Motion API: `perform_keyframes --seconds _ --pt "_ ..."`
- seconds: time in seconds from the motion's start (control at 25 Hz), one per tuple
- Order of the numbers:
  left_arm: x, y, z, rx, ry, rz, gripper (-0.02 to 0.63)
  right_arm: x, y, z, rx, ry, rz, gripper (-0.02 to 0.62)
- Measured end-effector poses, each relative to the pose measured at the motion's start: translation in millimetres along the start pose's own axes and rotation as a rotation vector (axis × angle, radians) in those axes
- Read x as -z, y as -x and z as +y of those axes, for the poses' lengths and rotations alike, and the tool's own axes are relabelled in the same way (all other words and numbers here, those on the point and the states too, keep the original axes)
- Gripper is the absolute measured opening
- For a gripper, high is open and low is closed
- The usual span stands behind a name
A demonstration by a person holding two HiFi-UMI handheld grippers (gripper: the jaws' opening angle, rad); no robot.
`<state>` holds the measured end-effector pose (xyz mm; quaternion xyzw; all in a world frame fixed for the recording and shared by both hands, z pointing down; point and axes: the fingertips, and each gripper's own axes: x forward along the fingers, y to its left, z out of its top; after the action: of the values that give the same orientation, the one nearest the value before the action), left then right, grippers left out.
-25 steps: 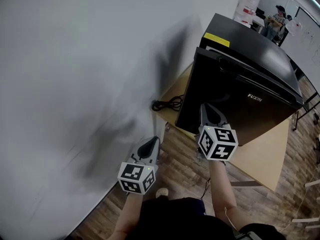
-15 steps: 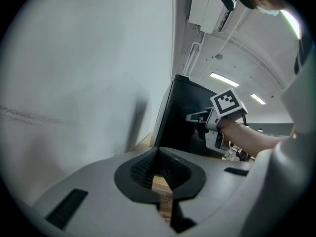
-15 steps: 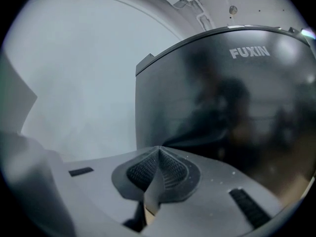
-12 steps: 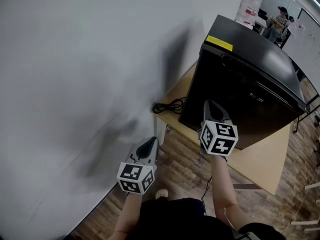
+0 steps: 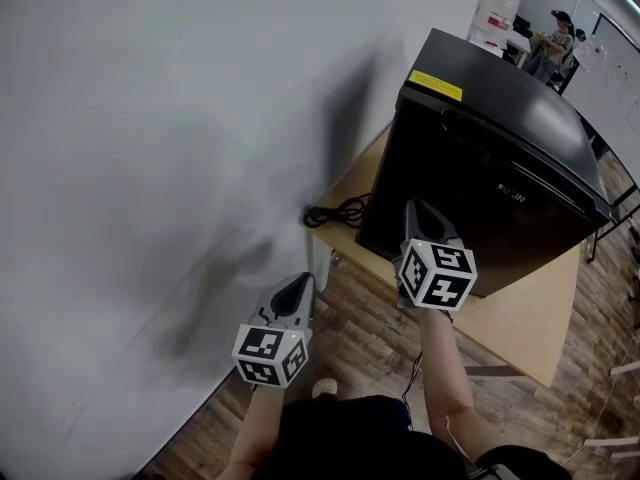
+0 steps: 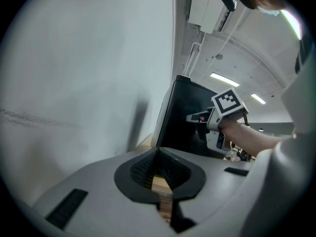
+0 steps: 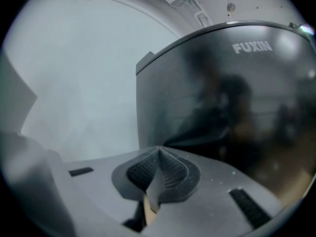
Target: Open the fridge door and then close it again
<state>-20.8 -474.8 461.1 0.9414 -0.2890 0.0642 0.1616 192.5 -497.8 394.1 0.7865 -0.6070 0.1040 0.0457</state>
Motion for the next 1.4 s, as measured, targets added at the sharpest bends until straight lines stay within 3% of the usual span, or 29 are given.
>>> perform_keyframes --seconds 0.8,1.4 --pt "0.4 14.6 -77.4 0.112 -0.042 -0.009 0.006 -2.1 97.9 -41.1 0.062 -0.044 -0.041 -0.009" --pt "6.5 5.2 -164.2 0.280 -0.070 0.009 0.006 6.8 213.1 -115.8 0.222 -0.089 -0.061 -0.011"
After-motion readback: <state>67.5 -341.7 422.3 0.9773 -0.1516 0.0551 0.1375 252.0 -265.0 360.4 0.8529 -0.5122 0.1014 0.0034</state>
